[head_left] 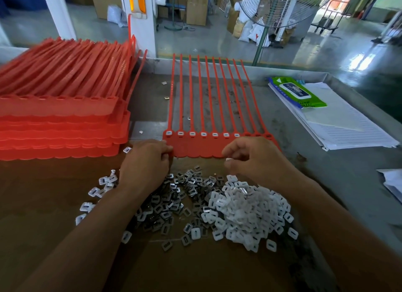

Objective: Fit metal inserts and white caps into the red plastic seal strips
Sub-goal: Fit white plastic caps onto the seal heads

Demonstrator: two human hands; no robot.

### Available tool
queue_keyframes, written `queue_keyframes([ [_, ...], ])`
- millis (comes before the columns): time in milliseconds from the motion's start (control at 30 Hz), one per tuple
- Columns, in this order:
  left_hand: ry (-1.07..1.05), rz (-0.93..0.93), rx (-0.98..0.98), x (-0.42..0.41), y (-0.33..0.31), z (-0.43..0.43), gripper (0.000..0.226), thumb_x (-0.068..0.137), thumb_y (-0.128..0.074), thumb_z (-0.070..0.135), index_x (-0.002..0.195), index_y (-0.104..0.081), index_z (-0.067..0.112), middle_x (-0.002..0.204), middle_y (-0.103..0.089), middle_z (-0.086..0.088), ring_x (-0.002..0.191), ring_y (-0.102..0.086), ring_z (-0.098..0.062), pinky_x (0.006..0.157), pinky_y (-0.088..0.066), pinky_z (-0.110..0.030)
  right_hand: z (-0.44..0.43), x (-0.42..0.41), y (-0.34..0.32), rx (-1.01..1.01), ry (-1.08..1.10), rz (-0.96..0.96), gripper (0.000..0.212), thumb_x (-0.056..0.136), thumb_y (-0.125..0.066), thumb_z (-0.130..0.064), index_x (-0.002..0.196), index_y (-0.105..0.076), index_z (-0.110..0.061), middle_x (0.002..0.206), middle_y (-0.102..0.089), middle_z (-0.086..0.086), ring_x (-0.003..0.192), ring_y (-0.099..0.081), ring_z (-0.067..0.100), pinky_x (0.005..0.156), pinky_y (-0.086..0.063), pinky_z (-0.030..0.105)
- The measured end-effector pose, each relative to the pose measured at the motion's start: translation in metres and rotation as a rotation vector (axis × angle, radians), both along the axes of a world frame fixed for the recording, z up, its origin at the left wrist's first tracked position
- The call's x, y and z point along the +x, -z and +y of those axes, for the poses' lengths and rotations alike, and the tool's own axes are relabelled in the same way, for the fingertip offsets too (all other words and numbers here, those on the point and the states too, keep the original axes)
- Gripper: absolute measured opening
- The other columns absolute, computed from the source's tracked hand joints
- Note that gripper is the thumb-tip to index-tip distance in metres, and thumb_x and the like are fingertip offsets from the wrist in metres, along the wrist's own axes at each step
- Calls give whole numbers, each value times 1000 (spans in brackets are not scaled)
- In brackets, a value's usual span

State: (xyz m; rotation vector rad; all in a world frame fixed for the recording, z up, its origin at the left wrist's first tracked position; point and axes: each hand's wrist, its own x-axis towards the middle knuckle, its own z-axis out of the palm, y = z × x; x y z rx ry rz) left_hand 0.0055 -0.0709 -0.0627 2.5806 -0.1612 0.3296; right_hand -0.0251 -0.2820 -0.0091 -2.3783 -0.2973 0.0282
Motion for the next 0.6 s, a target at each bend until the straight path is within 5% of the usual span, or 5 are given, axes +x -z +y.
queue_keyframes([
  [300,-1,-2,-5,-1,-1,0,28,83,-53,8,107,-66,14,118,-62,-3,107,-57,-19,92,-39,-27,-18,12,6,60,81,-29,14,82,-66,-20,71,-64,-29,49,-58,-18,45,-52,-6,49,-40,8],
  [467,-1,8,-2,-1,-1,0,28,84,-52,9,108,-65,14,121,-61,-2,110,-55,-18,94,-39,-30,-37,30,18,87,202,-23,15,84,-64,-13,77,-63,-27,73,-64,-7,70,-60,8,68,-52,26],
  [600,-4,11,-4,-1,-1,0,28,85,-52,10,109,-65,15,120,-61,-2,110,-55,-18,94,-38,-29,-50,51,21,154,332,-49,14,83,-64,-4,85,-64,-18,75,-64,-5,64,-62,6,58,-53,15],
])
